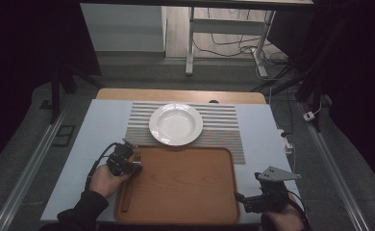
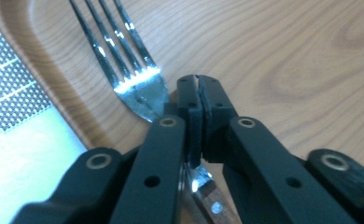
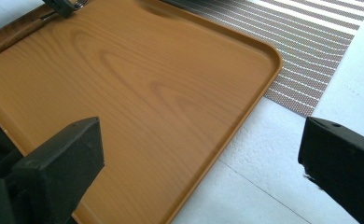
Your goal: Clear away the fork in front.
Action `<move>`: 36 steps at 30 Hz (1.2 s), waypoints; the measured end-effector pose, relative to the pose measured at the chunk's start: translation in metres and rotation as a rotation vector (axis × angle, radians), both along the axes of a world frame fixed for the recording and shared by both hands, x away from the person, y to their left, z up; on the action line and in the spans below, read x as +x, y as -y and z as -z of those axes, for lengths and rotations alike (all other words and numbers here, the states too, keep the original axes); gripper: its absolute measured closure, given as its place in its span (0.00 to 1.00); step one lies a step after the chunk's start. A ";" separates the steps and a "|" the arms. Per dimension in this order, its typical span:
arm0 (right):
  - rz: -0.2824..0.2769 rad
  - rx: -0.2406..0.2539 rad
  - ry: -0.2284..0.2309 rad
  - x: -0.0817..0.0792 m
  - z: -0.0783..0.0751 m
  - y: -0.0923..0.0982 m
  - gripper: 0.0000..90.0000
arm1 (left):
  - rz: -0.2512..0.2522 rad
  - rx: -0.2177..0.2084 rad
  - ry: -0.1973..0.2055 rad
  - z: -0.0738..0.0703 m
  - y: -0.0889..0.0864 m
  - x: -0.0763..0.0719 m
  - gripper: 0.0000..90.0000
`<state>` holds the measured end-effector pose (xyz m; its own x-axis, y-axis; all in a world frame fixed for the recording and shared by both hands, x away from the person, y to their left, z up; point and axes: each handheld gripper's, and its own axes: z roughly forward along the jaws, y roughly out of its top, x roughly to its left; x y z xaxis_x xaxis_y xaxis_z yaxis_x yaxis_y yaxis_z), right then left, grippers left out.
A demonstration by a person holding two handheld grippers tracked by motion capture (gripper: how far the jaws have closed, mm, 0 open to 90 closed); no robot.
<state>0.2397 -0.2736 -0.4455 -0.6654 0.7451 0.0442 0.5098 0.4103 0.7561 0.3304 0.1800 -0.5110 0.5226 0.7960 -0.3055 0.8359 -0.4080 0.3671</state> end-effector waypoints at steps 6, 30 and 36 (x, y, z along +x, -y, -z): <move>0.002 0.005 -0.002 0.000 0.000 0.000 0.00 | 0.002 -0.031 0.033 -0.008 -0.002 -0.003 0.85; 0.007 0.005 -0.001 0.000 0.000 0.001 0.00 | 0.112 -0.170 0.259 -0.042 -0.017 -0.041 0.12; 0.008 0.009 -0.003 0.000 0.000 0.001 0.00 | 0.110 -0.175 0.304 -0.048 -0.024 -0.056 0.05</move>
